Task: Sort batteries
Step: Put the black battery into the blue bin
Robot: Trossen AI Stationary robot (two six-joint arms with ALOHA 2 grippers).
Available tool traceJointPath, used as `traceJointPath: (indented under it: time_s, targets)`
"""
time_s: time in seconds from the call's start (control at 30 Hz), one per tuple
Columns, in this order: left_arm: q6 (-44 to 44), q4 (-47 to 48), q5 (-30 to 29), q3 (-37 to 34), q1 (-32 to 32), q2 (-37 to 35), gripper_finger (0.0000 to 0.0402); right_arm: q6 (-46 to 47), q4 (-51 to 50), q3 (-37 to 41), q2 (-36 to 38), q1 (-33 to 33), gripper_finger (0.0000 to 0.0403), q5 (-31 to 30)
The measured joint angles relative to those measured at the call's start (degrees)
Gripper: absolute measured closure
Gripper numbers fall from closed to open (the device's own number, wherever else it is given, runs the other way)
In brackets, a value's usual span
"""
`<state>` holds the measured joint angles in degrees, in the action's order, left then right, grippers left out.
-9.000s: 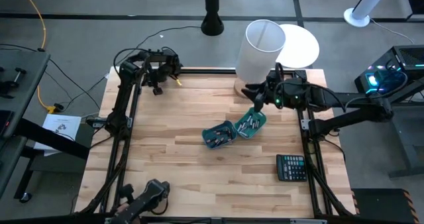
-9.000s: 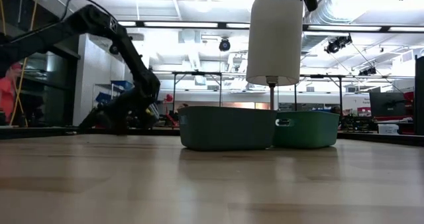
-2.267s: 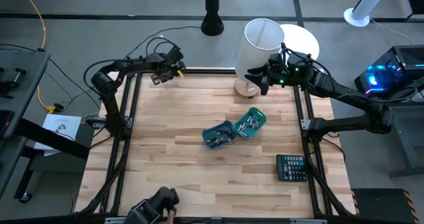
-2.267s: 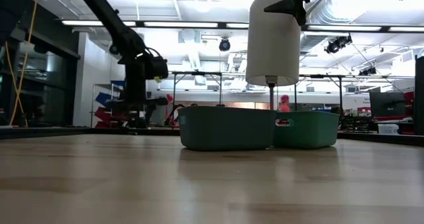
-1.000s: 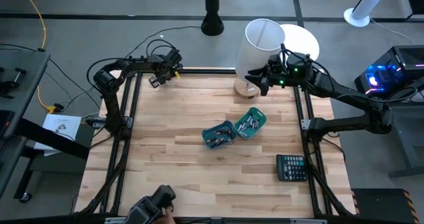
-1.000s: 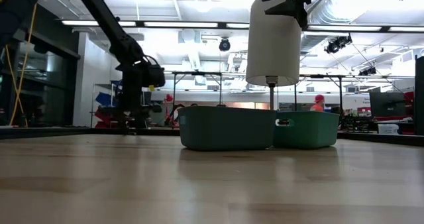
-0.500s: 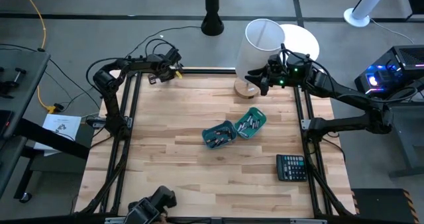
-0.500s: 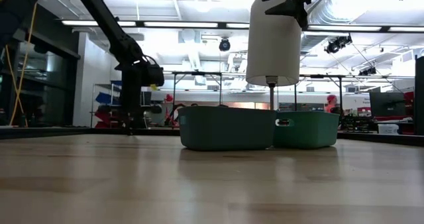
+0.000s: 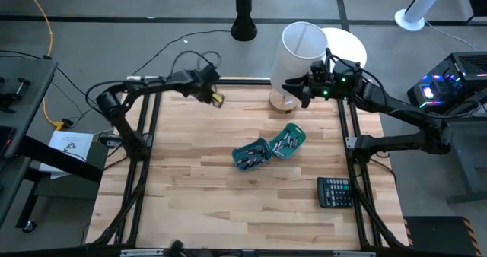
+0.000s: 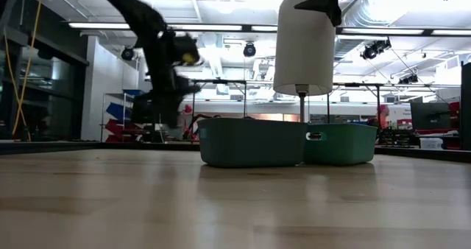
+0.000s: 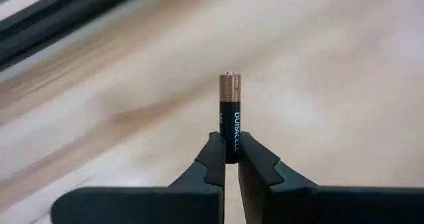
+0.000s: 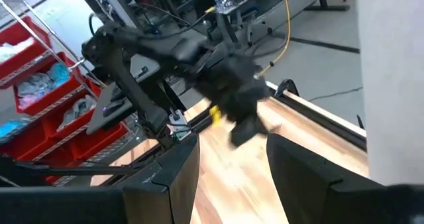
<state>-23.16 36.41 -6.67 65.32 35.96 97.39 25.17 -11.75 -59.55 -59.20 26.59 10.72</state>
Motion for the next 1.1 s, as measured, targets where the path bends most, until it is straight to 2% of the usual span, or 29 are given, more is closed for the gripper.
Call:
traceJointPath:
  time_s: [0.13,0.3,0.5,0.6,0.8,1.1]
  targets:
    - [10.8,-3.0,3.0,0.0,-9.9,-1.9,0.0396,-1.1,0.1,0.0,1.9,0.0,0.0231,-0.1]
    - [26.4,-11.7,5.2,0.1,-21.7,-1.7,0.0396,-1.7,0.2,0.0,3.4,0.0,0.0231,-1.1]
    - [40.0,-20.3,5.2,0.1,-30.5,-1.5,0.0393,-1.5,0.0,0.0,3.6,0.0,0.0231,-1.1]
    - [39.5,-21.2,5.3,0.1,-32.4,-1.5,0.0392,-1.2,0.0,0.0,3.6,0.0,0.0231,-0.9]
    - [31.9,-21.7,7.5,0.1,-35.2,-1.5,0.0382,-2.3,0.0,0.0,3.6,0.0,0.0231,2.2]
    - [24.8,-27.4,6.3,0.1,-38.0,-1.5,0.032,-6.2,0.0,0.0,3.6,0.0,0.0231,5.3]
